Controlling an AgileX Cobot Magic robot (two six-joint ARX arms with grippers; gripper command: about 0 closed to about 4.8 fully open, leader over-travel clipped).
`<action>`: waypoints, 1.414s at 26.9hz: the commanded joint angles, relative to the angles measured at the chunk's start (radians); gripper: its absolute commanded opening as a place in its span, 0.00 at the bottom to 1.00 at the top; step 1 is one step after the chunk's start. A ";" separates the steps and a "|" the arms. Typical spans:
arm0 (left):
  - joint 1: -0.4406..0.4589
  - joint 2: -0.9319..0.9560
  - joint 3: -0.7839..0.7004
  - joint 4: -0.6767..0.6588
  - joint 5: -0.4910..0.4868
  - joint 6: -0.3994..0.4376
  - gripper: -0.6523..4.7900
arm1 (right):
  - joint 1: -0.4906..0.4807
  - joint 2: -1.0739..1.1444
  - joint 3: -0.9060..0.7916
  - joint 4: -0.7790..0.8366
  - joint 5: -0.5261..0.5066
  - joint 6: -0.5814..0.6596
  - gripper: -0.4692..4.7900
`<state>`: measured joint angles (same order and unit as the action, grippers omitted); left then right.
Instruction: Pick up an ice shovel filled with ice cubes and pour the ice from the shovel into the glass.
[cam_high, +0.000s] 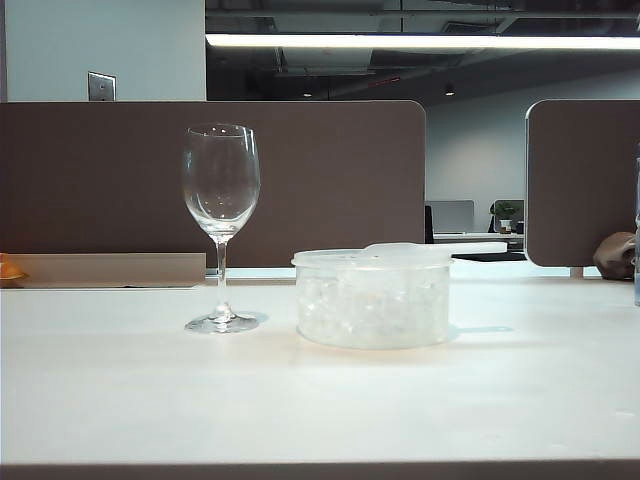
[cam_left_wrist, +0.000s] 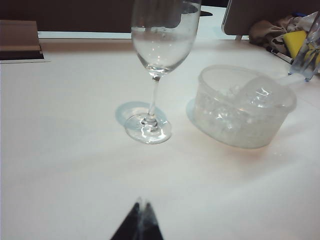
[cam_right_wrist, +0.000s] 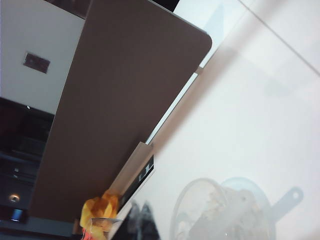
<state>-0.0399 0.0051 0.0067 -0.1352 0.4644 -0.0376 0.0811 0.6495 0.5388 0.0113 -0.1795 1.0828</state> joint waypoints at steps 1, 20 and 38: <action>0.001 0.001 0.001 0.002 0.007 0.004 0.11 | 0.000 0.000 -0.082 0.129 0.006 0.119 0.09; 0.001 0.001 0.001 0.002 0.007 0.003 0.11 | 0.053 0.359 -0.237 0.512 0.092 0.257 0.19; 0.001 0.001 0.001 0.002 0.007 0.003 0.11 | 0.079 0.728 -0.236 1.061 0.042 0.256 0.38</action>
<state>-0.0399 0.0048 0.0067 -0.1352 0.4644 -0.0376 0.1600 1.3575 0.2970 1.0176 -0.1062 1.3403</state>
